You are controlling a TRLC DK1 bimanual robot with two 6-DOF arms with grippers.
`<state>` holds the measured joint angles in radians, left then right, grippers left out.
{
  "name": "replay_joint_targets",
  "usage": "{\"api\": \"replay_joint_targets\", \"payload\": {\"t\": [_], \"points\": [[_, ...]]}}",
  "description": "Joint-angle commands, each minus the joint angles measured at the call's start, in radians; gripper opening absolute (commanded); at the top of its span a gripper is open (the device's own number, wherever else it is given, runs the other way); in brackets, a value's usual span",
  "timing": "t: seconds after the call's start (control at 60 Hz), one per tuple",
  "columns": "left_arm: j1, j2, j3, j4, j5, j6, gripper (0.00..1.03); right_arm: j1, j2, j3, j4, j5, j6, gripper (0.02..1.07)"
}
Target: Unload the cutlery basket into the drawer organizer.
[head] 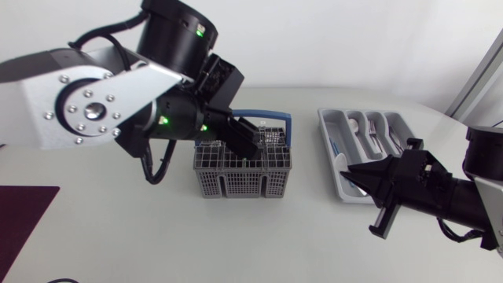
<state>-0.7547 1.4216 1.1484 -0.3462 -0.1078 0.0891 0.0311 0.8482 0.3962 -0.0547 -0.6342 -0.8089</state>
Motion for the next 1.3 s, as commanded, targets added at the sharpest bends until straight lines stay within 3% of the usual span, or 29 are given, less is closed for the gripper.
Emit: {"api": "replay_joint_targets", "payload": {"t": [0.0, 0.383, 1.083, 1.283], "points": [[-0.014, 0.042, -0.027, -0.007, 0.014, -0.005, 0.80, -0.065, 0.003, -0.022, -0.059, -0.047, -0.141, 0.08], [-0.008, 0.123, -0.033, 0.003, 0.019, -0.017, 0.80, -0.300, 0.230, 0.073, -0.251, -0.153, -0.582, 0.08], [0.100, 0.257, 0.162, -0.165, 0.039, -0.138, 0.80, -0.556, 0.565, 0.293, -0.326, -0.176, -0.837, 0.08], [0.123, 0.303, 0.208, -0.211, 0.097, -0.161, 0.80, -0.593, 0.606, 0.345, -0.352, -0.170, -0.872, 0.08]]}}
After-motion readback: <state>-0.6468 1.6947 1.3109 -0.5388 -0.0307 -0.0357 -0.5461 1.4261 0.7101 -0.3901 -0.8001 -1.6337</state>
